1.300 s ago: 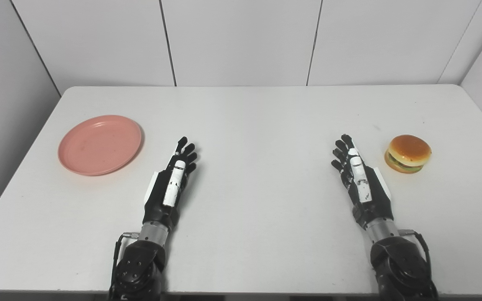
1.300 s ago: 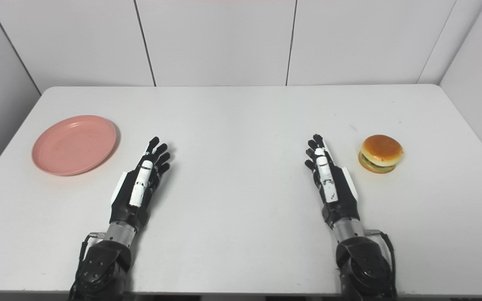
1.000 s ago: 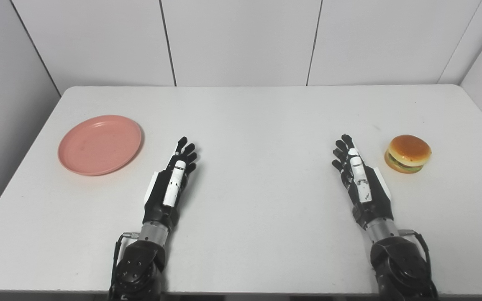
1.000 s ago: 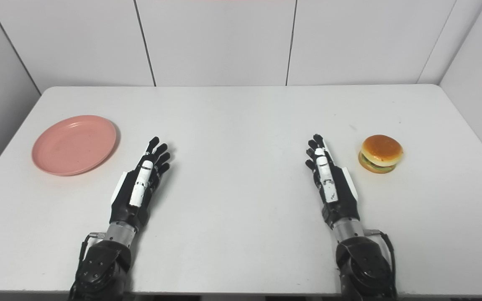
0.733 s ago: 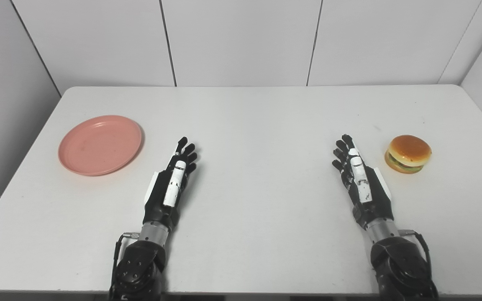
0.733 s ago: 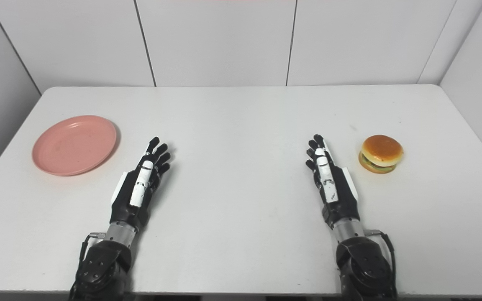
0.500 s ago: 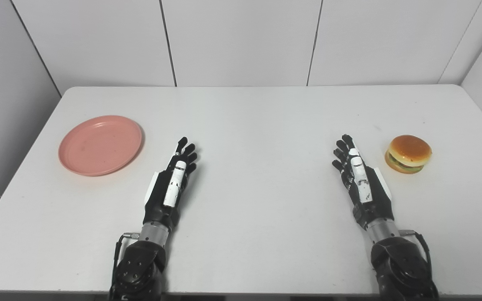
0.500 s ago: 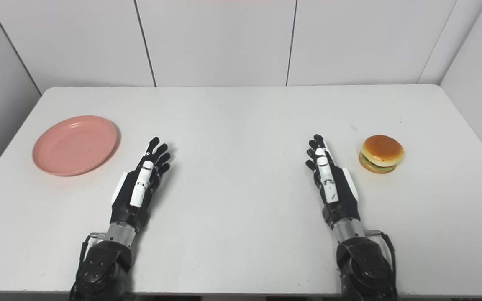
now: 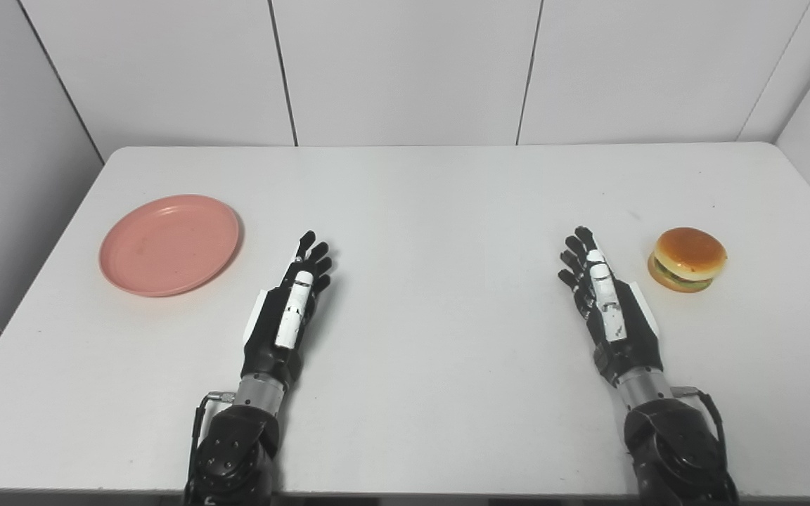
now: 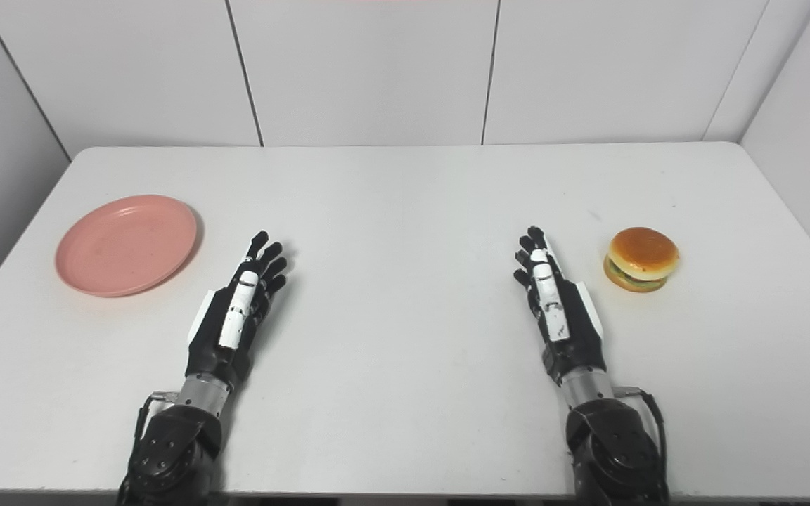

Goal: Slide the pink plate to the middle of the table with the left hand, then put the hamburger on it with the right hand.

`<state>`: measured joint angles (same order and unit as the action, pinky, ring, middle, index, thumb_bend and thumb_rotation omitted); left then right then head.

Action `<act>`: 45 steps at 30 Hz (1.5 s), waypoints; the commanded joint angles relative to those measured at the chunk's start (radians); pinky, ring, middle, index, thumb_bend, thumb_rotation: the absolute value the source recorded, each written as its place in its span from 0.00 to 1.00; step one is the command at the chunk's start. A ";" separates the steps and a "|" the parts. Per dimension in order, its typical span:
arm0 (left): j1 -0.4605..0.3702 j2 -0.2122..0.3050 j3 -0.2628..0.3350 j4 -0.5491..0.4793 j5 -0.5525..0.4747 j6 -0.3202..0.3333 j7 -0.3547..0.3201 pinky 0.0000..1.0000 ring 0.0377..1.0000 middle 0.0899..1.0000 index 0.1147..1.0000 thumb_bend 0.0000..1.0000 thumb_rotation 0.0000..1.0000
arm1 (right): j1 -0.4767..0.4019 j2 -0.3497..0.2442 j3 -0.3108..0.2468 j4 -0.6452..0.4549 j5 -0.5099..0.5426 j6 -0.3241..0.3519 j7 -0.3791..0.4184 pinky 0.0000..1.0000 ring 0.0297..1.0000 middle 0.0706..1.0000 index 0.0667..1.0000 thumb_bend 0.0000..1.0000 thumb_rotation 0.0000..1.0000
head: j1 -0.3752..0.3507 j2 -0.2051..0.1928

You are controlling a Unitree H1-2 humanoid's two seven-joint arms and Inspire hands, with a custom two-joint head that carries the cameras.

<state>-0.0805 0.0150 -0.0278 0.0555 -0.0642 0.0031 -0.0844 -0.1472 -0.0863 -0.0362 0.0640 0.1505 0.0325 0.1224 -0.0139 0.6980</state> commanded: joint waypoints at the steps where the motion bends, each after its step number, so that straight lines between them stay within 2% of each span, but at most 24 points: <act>1: 0.009 0.001 0.001 0.041 -0.005 0.003 -0.005 0.96 0.96 0.97 0.97 0.35 0.95 | -0.007 0.001 -0.002 0.008 0.003 -0.021 0.004 0.97 0.97 0.97 0.98 0.25 1.00 | 0.006 -0.004; 4: 0.008 -0.003 -0.006 0.054 0.003 -0.005 -0.003 0.96 0.96 0.97 0.97 0.36 0.96 | -0.008 -0.006 -0.004 0.024 0.005 -0.033 0.012 0.97 0.98 0.98 0.99 0.25 1.00 | 0.047 -0.027; 5: 0.007 -0.007 -0.009 0.064 0.008 -0.014 0.000 0.96 0.96 0.96 0.96 0.35 0.96 | -0.007 -0.008 -0.006 0.025 0.006 -0.033 0.011 0.97 0.97 0.98 0.99 0.24 1.00 | 0.094 -0.047; 6: 0.006 -0.009 -0.010 0.071 0.011 -0.020 0.002 0.96 0.96 0.96 0.96 0.34 0.96 | -0.006 -0.009 -0.007 0.025 0.007 -0.033 0.011 0.98 0.97 0.98 0.99 0.24 1.00 | 0.094 -0.047; 7: 0.005 -0.015 -0.015 0.083 0.015 -0.029 0.005 0.96 0.96 0.96 0.96 0.32 0.97 | -0.002 -0.014 -0.009 0.027 0.012 -0.036 0.015 0.99 0.98 0.99 0.99 0.24 1.00 | 0.149 -0.072; 8: 0.004 -0.020 -0.018 0.093 0.018 -0.037 0.006 0.96 0.96 0.96 0.96 0.32 0.97 | 0.000 -0.018 -0.011 0.030 0.015 -0.040 0.020 0.99 0.98 0.99 0.99 0.24 1.00 | 0.158 -0.076; 9: 0.003 -0.029 -0.024 0.107 0.025 -0.048 0.011 0.96 0.96 0.96 0.96 0.31 0.97 | 0.002 -0.026 -0.015 0.039 0.024 -0.048 0.030 1.00 0.99 0.99 1.00 0.24 1.00 | 0.212 -0.104; 10: 0.002 -0.035 -0.028 0.117 0.030 -0.055 0.015 0.96 0.95 0.96 0.96 0.30 0.98 | 0.002 -0.031 -0.018 0.046 0.029 -0.053 0.038 1.00 1.00 1.00 1.00 0.24 1.00 | 0.212 -0.104; 11: 0.000 -0.043 -0.034 0.131 0.040 -0.066 0.021 0.96 0.95 0.96 0.96 0.30 0.98 | 0.003 -0.038 -0.023 0.057 0.032 -0.065 0.043 1.00 1.00 1.00 1.00 0.24 1.00 | 0.262 -0.132; 12: -0.002 -0.049 -0.037 0.141 0.047 -0.073 0.025 0.96 0.95 0.96 0.96 0.29 0.99 | 0.003 -0.043 -0.025 0.065 0.033 -0.074 0.046 1.00 1.00 1.00 1.00 0.22 1.00 | 0.262 -0.132; 15: -0.011 -0.068 -0.051 0.174 0.084 -0.087 0.050 0.95 0.95 0.96 0.96 0.28 1.00 | 0.000 -0.052 -0.040 0.093 0.060 -0.093 0.065 1.00 1.00 1.00 1.00 0.18 1.00 | 0.329 -0.180; 20: -0.028 -0.085 -0.066 0.233 0.120 -0.130 0.073 0.93 0.95 0.95 0.96 0.30 1.00 | -0.012 -0.058 -0.058 0.133 0.108 -0.101 0.099 1.00 1.00 1.00 1.00 0.16 1.00 | 0.388 -0.218; 23: -0.039 -0.089 -0.069 0.262 0.131 -0.149 0.079 0.92 0.95 0.96 0.95 0.32 0.98 | -0.010 -0.058 -0.056 0.120 0.100 -0.088 0.092 1.00 1.00 1.00 1.00 0.15 1.00 | 0.397 -0.223; 29: -0.045 -0.086 -0.062 0.288 0.132 -0.176 0.080 0.91 0.94 0.95 0.95 0.32 0.99 | -0.007 -0.050 -0.052 0.100 0.096 -0.074 0.091 1.00 1.00 1.00 1.00 0.15 1.00 | 0.371 -0.230; 32: -0.046 -0.082 -0.059 0.296 0.122 -0.188 0.071 0.92 0.95 0.96 0.95 0.33 0.98 | -0.011 -0.042 -0.056 0.110 0.111 -0.080 0.098 1.00 1.00 1.00 1.00 0.12 1.00 | 0.367 -0.230; 40: -0.034 -0.075 -0.046 0.271 0.101 -0.170 0.056 0.93 0.94 0.95 0.95 0.31 1.00 | -0.004 -0.023 -0.044 0.087 0.097 -0.070 0.085 1.00 1.00 1.00 1.00 0.10 1.00 | 0.370 -0.234; 45: -0.024 -0.071 -0.049 0.213 0.087 -0.141 0.044 0.93 0.94 0.95 0.95 0.30 1.00 | 0.005 -0.019 -0.037 0.065 0.082 -0.058 0.078 1.00 1.00 1.00 1.00 0.10 1.00 | 0.372 -0.231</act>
<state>-0.1888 -0.0675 -0.0789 0.2294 0.0309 -0.1506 -0.0260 -0.1726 -0.1200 -0.0809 0.1220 0.2311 -0.0141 0.2016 0.3574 0.4663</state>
